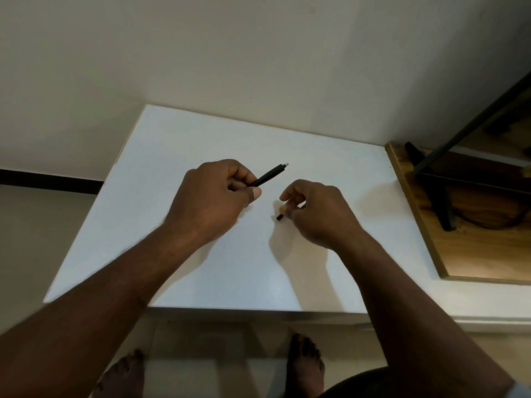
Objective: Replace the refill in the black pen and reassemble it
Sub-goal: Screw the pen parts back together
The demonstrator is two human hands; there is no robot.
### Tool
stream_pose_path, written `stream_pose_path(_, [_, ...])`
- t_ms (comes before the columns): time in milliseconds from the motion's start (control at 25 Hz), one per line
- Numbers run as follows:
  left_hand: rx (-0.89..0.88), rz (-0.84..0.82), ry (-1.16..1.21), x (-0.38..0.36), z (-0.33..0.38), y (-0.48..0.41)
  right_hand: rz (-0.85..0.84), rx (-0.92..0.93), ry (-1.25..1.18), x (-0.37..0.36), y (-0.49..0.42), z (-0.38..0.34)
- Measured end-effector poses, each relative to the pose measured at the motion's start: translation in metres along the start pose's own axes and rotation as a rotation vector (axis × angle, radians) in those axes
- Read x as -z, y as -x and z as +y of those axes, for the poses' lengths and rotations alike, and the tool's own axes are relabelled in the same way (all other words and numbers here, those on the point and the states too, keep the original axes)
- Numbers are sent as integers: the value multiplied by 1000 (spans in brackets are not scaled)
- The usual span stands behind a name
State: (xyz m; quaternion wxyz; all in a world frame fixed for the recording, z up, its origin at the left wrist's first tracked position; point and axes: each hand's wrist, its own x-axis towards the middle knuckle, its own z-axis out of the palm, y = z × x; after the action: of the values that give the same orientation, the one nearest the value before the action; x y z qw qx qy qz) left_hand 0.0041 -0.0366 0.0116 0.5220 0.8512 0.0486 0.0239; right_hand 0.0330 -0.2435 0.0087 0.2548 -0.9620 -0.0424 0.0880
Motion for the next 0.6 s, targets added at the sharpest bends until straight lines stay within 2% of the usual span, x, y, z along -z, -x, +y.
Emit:
stream_pose_path(480, [-29, -1, -37, 0, 0, 1, -68, 76, 215, -7, 2, -4])
stream_pose_path(600, [-26, 5, -53, 1, 0, 0, 49, 38, -18, 2, 1, -5])
